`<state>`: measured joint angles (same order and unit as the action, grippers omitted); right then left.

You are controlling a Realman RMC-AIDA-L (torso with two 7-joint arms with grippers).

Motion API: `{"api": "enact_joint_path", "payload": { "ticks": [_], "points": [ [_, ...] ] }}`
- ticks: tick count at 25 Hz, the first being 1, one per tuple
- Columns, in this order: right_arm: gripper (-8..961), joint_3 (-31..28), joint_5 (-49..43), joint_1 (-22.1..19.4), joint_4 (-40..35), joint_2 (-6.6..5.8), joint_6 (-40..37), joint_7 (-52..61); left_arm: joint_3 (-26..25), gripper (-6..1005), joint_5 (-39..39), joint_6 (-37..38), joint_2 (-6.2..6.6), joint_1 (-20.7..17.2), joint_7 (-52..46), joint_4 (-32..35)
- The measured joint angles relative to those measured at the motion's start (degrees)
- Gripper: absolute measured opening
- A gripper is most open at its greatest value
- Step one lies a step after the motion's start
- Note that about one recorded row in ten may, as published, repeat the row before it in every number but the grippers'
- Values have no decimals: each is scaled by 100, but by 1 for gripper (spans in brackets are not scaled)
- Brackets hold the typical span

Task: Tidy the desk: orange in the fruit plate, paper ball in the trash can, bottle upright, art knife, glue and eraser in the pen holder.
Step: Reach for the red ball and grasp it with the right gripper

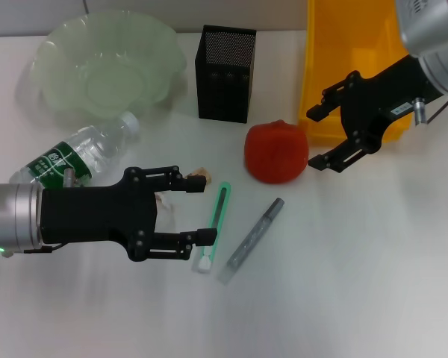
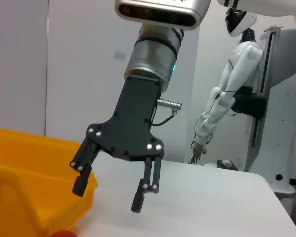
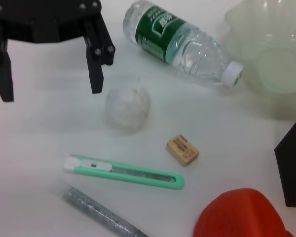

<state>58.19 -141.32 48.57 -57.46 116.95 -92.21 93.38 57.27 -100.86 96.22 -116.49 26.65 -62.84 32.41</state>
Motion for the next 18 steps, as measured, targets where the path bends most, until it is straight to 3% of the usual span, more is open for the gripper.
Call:
{"api": "enact_joint_path", "payload": {
  "ticks": [4, 10, 18],
  "points": [
    [788, 165, -109, 121, 105, 20, 224, 106, 0, 712, -15, -3, -18, -2, 18, -1],
    [767, 272, -545, 487, 557, 183, 736, 168, 10, 707, -27, -2, -49, -21, 40, 10],
    [738, 673, -560, 620, 873, 229, 1174, 245, 12, 701, -30, 40, -49, -57, 44, 11]
  ]
}}
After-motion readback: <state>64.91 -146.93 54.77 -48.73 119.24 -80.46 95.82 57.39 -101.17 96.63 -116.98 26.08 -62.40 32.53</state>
